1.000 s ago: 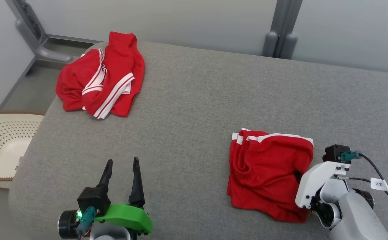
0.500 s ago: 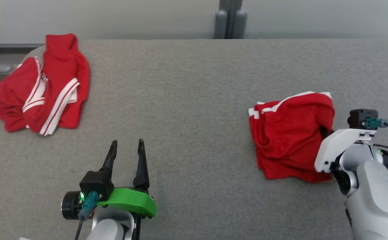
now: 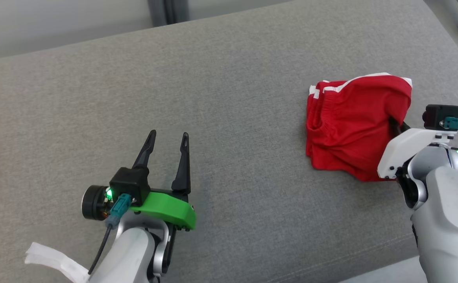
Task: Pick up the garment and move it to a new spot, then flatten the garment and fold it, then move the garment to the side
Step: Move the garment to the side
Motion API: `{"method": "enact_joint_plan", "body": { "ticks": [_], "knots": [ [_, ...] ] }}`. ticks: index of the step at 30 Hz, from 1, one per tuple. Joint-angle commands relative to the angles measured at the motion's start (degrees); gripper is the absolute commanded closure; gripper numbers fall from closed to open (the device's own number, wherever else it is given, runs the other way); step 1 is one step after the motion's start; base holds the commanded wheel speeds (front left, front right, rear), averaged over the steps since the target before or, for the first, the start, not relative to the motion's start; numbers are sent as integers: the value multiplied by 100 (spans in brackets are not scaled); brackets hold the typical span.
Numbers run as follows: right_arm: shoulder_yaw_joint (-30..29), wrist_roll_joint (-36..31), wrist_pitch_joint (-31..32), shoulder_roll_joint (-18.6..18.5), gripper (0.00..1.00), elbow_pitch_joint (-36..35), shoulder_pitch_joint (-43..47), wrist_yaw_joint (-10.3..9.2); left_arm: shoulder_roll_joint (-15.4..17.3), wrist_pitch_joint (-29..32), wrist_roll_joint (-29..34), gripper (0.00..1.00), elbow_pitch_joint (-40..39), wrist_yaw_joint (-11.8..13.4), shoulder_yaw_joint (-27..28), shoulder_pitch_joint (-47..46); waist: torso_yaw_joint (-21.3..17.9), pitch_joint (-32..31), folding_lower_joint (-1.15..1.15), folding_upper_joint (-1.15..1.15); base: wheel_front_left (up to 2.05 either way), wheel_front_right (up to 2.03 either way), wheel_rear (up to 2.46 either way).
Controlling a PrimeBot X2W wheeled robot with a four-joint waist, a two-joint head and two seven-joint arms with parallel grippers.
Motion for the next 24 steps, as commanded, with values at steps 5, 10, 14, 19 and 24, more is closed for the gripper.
{"method": "enact_joint_plan", "body": {
  "ticks": [5, 10, 14, 19, 24],
  "knots": [
    [297, -205, -441, -97, 100, 325, -361, -9, 32, 53, 25, 0, 11, -16, -55, -141, -285, 451, 0, 0, 0, 0, 0],
    [366, -435, -702, -403, 100, 815, -837, -9, 96, 87, 29, 0, -44, 50, -29, -119, 56, 532, 0, 0, 0, 0, 0],
    [276, -703, -872, -788, 100, 1159, -1281, -9, 198, 90, 49, 0, -165, 132, 31, -110, 354, 669, 0, 0, 0, 0, 0],
    [-14, -941, -895, -1274, 100, 1517, -1770, -9, 315, 151, 76, 0, -367, 229, 75, -39, 676, 884, 0, 0, 0, 0, 0],
    [-319, -1127, -874, -1835, 100, 1787, -2069, -9, 427, 233, 111, 0, -618, 302, 89, 54, 912, 1087, 0, 0, 0, 0, 0]
  ]
}}
